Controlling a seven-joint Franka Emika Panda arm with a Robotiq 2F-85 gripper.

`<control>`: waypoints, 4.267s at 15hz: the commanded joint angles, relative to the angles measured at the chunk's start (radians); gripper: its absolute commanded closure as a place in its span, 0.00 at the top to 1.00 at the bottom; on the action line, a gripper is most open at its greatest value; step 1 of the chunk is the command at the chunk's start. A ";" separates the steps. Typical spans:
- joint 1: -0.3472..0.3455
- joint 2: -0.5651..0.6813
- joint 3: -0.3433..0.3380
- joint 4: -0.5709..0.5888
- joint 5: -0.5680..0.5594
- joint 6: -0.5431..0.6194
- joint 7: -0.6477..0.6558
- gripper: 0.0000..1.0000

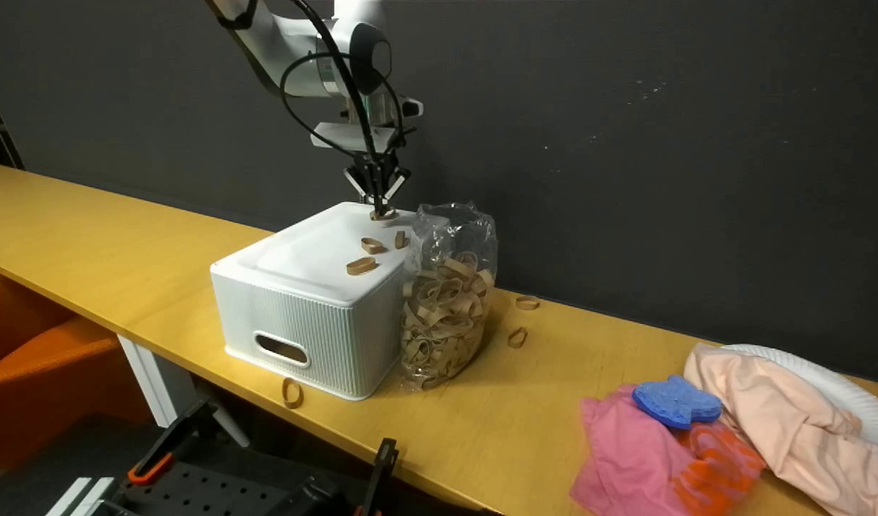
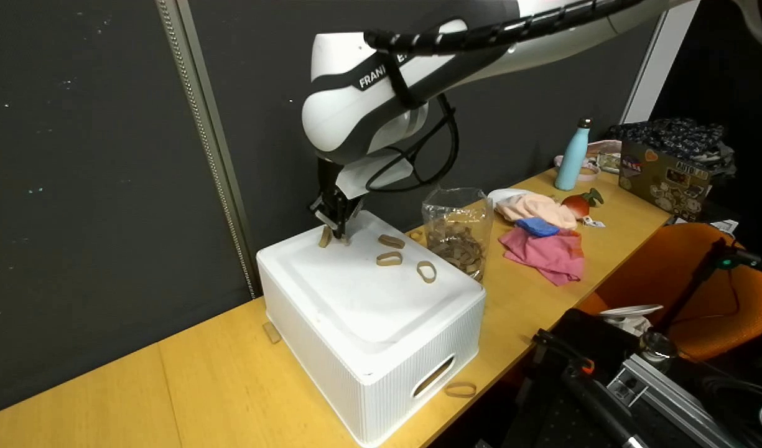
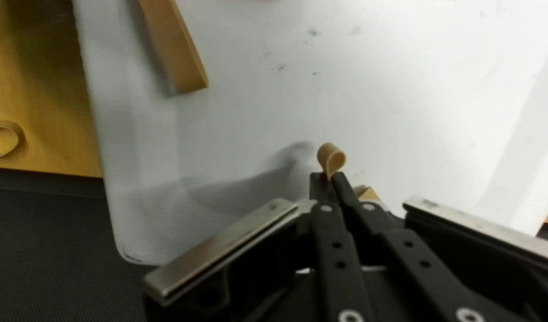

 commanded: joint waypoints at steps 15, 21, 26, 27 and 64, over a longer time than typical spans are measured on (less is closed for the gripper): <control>0.003 0.050 -0.015 0.097 0.016 -0.018 -0.002 0.49; 0.002 0.075 -0.013 0.105 0.019 -0.020 -0.001 0.67; -0.002 0.074 -0.014 0.087 0.023 -0.011 0.002 0.54; -0.003 0.073 -0.013 0.084 0.024 -0.008 0.001 0.39; -0.045 -0.514 -0.133 -0.530 -0.147 -0.110 0.264 0.01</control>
